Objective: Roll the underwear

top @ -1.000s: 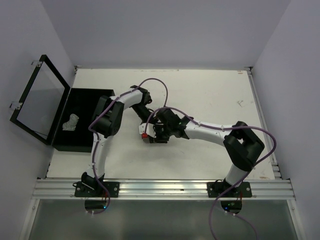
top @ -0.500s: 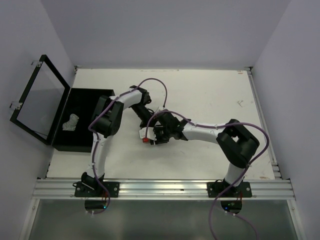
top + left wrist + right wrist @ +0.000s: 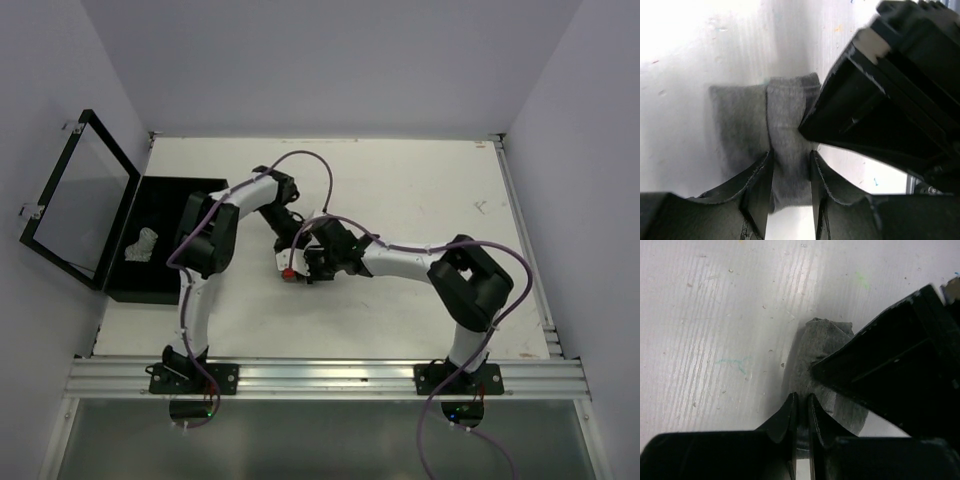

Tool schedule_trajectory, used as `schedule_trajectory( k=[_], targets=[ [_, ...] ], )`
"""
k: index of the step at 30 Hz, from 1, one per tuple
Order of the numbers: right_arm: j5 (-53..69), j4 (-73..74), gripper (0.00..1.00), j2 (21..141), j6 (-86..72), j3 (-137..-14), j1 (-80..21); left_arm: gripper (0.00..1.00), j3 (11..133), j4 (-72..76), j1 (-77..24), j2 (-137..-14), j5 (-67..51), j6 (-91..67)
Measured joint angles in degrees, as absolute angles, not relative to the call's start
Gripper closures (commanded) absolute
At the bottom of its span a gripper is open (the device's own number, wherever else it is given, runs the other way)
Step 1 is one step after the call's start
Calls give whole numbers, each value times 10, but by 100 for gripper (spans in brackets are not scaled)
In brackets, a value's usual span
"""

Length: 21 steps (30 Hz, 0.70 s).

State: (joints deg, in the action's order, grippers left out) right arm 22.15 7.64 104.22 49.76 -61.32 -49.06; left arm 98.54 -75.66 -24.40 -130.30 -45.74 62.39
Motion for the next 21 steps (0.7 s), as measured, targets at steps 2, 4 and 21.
schedule_trajectory(
  k=[2,4,21],
  targets=[
    [237,81,100,1046,487,-621,-482,61,985,-753,-234,-1291,-452,628],
    [262,96,100,1054,471,-635,-470,60,985,-748,-214,-1272,-449,631],
    [611,386,100,1301,345,-933,-326,53,591,-430,-108,-801,-390,582]
  ],
)
